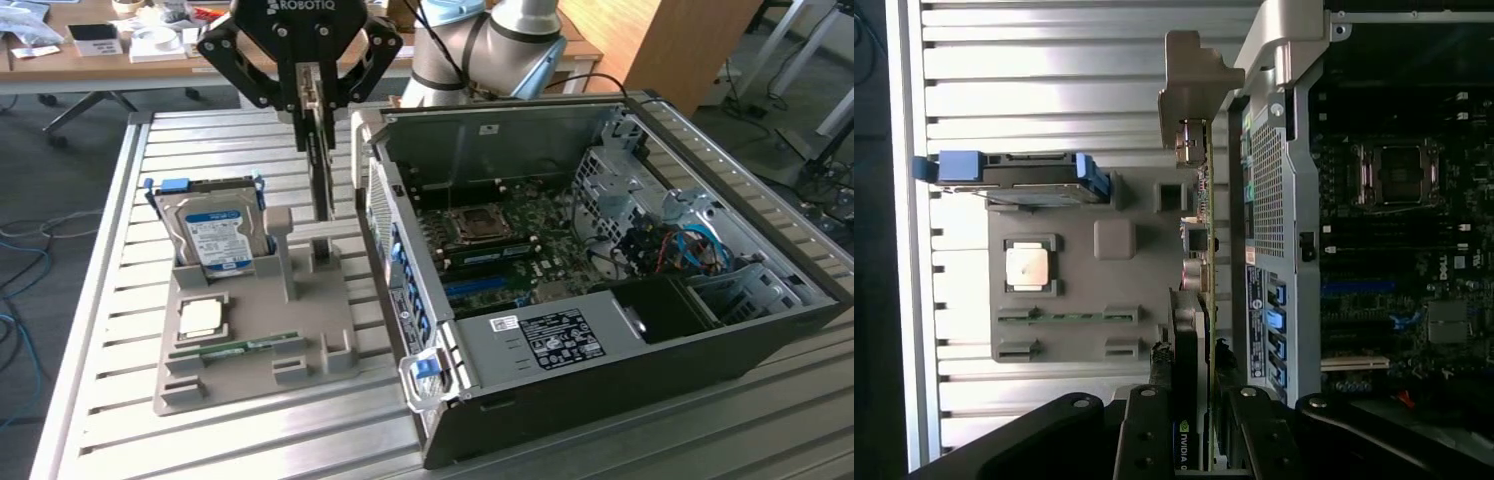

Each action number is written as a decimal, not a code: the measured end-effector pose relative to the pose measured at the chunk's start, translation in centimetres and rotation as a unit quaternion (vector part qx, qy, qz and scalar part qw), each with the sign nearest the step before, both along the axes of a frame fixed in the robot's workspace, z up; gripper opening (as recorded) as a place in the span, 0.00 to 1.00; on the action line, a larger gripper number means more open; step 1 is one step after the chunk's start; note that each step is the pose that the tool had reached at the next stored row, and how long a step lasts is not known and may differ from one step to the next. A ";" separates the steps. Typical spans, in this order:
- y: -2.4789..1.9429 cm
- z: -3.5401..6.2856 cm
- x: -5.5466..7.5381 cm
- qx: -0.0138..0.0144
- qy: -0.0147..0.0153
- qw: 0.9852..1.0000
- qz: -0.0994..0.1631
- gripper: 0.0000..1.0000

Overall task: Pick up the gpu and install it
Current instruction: 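Pick up the gpu and move the gpu toward the slot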

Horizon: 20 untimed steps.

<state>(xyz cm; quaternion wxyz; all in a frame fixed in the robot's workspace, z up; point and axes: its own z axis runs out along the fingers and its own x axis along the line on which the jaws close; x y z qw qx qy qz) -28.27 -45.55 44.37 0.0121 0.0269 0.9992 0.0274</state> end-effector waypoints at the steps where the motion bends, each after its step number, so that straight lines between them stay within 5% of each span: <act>1: 0.00 0.12 0.0 0.000 0.000 1.000 0.000 0.27; 20: 0.00 1.14 0.0 0.000 0.000 1.000 0.000 0.27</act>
